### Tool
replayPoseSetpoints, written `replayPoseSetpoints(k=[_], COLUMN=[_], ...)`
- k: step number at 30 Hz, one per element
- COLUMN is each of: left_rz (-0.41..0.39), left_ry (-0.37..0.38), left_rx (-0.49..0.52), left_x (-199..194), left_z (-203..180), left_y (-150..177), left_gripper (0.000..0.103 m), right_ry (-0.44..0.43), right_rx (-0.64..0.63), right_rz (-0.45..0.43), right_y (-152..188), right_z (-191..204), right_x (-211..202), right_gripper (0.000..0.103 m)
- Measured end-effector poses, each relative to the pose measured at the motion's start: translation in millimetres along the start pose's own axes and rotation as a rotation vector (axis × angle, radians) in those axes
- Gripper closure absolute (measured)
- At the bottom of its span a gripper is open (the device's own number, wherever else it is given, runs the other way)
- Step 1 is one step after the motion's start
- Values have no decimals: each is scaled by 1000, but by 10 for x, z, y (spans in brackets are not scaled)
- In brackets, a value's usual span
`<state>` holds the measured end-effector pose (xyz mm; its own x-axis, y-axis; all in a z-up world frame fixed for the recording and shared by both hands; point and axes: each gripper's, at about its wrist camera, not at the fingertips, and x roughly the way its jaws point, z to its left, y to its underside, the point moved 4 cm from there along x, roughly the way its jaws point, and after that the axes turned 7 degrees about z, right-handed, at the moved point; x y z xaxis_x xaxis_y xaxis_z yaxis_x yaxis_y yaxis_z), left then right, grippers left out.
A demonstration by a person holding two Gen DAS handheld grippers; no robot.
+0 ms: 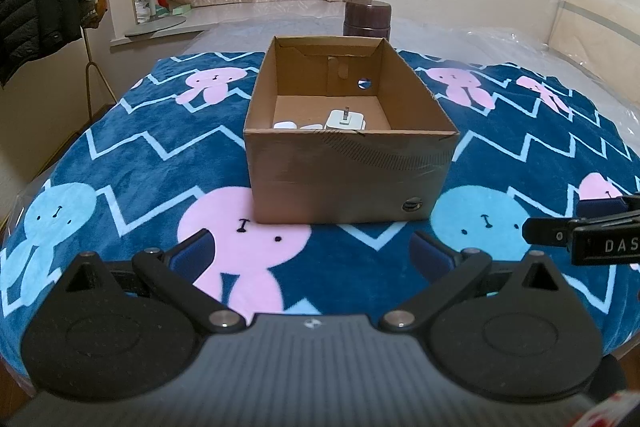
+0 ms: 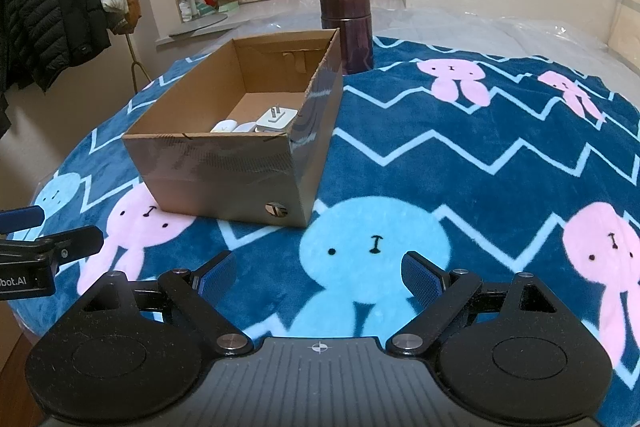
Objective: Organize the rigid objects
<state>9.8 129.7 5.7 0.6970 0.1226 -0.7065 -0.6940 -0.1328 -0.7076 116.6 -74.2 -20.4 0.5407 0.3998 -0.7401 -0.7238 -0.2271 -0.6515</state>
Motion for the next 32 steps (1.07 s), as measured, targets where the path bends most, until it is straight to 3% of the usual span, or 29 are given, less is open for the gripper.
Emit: replayPoseSetpoints(k=[32], left_rz=[8], left_ry=[12], left_rx=[-2], left_x=[105], left_z=[11], left_y=[21], left_gripper=[1], right_ry=[4], right_rx=[14], right_rz=[11], right_y=[53], right_z=[-63], right_x=[93], right_gripper=[16])
